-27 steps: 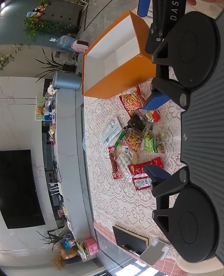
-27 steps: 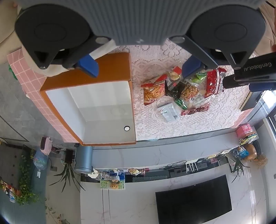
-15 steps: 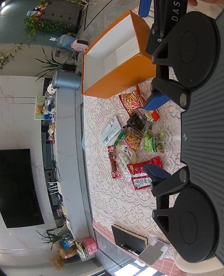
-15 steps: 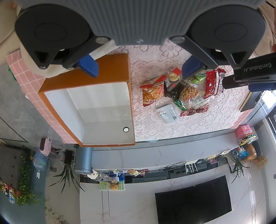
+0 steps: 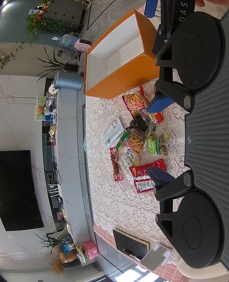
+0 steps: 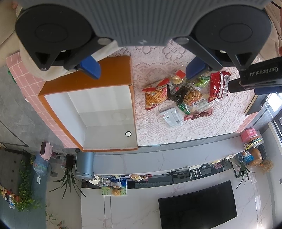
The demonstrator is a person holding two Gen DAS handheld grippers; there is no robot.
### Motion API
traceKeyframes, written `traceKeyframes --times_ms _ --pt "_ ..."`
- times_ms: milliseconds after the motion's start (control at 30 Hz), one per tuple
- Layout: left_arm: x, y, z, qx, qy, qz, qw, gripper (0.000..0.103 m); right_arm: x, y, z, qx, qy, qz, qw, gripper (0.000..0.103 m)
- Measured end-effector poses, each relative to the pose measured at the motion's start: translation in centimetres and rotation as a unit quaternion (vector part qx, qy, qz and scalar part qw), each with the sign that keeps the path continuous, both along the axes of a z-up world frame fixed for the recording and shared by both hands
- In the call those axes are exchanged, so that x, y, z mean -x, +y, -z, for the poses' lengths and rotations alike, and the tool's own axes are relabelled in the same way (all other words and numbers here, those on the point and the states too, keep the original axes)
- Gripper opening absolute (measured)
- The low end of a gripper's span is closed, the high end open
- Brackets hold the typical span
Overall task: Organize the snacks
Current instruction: 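Move both tools toward the snack pile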
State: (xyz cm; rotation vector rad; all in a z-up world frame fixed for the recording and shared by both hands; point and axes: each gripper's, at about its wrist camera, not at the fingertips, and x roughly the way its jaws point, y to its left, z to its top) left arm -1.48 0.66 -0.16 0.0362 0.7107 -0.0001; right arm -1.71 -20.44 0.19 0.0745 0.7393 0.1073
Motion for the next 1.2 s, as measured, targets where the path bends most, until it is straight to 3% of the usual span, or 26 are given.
traceKeyframes --times_ms 600,767,800,867,933,1000,1033,1100,1200 --pt "0.0 0.1 0.1 0.001 0.002 0.003 1.0 0.083 0.0 0.2 0.0 -0.006 -0.009 -0.001 1.0 0.1" --pt "-0.6 0.8 0.3 0.008 0.005 0.017 0.9998 0.083 0.3 0.7 0.3 -0.013 -0.06 -0.008 0.998 0.1" --pt "-0.8 0.9 0.4 0.008 0.007 0.022 0.9997 0.078 0.4 0.8 0.4 -0.012 -0.073 -0.012 0.997 0.1" --pt "-1.3 1.1 0.7 0.009 0.018 0.033 0.9992 0.055 0.2 1.2 0.6 -0.003 -0.067 -0.024 0.997 0.099" --pt "-2.0 1.5 1.3 0.021 0.042 0.045 0.9979 0.034 -0.3 1.6 1.1 0.013 -0.061 -0.035 0.997 0.09" --pt "-2.6 2.1 1.8 0.046 0.056 0.048 0.9962 0.025 -1.0 2.0 1.7 0.015 -0.042 -0.045 0.998 0.072" --pt "-2.8 2.3 2.0 0.054 0.059 0.05 0.9955 0.023 -1.4 2.3 1.9 0.012 -0.038 -0.051 0.998 0.07" --pt "-3.3 2.8 2.3 0.063 0.064 0.053 0.9945 0.024 -2.0 2.6 2.4 -0.003 -0.028 -0.062 0.998 0.061" --pt "-4.6 3.3 3.0 0.06 0.076 0.043 0.9943 0.041 -3.1 3.7 3.5 -0.001 -0.02 -0.084 0.996 0.054"
